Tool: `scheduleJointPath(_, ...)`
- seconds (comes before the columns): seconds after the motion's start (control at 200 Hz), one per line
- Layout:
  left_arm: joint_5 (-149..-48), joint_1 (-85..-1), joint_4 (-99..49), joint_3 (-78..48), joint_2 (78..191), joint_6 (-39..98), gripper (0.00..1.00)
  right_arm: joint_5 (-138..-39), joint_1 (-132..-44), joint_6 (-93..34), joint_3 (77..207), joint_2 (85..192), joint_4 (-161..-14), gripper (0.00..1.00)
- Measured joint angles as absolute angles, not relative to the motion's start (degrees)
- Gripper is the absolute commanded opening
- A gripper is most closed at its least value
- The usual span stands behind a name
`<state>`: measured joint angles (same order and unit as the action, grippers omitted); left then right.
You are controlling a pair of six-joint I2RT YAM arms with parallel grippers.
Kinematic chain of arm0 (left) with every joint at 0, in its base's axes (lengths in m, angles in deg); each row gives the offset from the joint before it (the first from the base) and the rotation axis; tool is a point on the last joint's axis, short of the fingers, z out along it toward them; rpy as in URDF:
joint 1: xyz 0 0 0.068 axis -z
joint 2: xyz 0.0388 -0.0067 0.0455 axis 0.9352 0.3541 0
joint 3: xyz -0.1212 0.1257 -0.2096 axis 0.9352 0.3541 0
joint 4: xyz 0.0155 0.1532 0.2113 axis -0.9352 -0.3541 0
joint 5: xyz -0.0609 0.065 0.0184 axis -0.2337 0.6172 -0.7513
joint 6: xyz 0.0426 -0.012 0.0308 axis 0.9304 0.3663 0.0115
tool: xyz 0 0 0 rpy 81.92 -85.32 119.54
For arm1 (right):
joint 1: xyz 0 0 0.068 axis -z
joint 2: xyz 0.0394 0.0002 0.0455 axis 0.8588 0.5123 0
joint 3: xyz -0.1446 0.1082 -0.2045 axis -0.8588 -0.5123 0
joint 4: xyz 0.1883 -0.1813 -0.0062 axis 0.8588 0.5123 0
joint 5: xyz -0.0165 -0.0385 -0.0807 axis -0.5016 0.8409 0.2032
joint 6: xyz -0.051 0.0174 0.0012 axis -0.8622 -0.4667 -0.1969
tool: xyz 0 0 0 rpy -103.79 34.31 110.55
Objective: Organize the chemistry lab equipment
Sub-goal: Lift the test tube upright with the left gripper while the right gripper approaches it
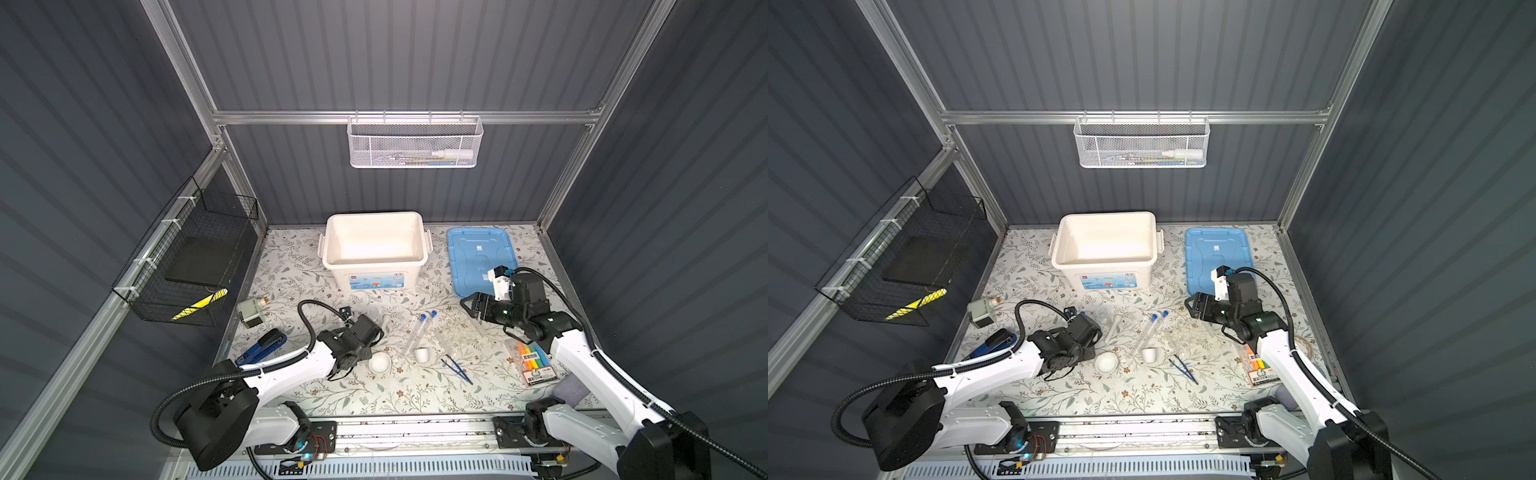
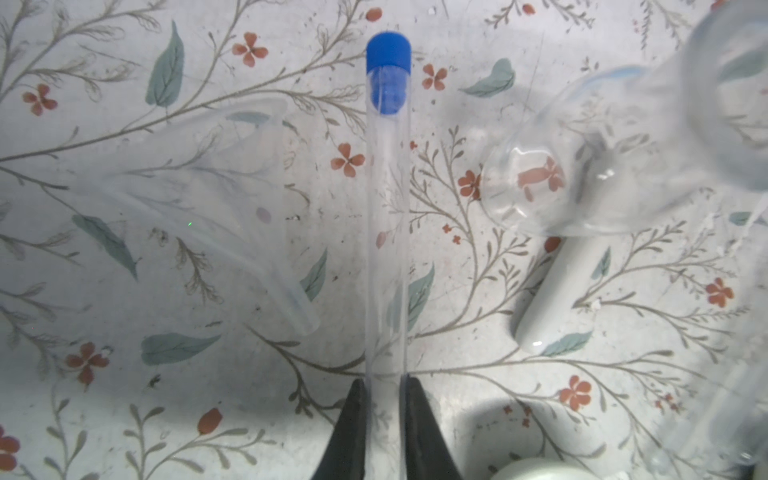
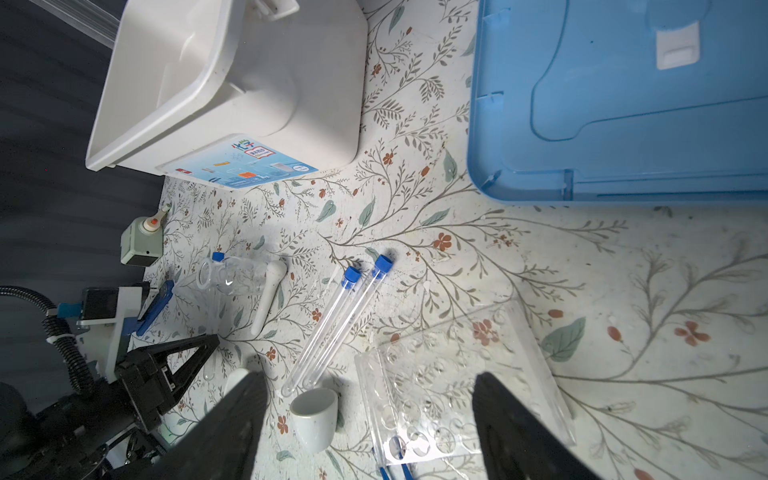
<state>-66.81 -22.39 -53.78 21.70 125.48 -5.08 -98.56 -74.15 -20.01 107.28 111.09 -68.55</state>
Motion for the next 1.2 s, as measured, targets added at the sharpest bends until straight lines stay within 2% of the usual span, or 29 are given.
scheduleJointPath(0.57,-63.5,-22.4,-55.9,17.1,120.3,-3.7,0.05,-99.3,-75.5,-19.0,108.7,113.5,-69.6,0.80)
scheduleJointPath(1.201,-63.8,-20.8,-54.7,12.9,120.3,5.7,0.04,-106.2,-76.3,-15.8,110.1,118.9,-75.9,0.78)
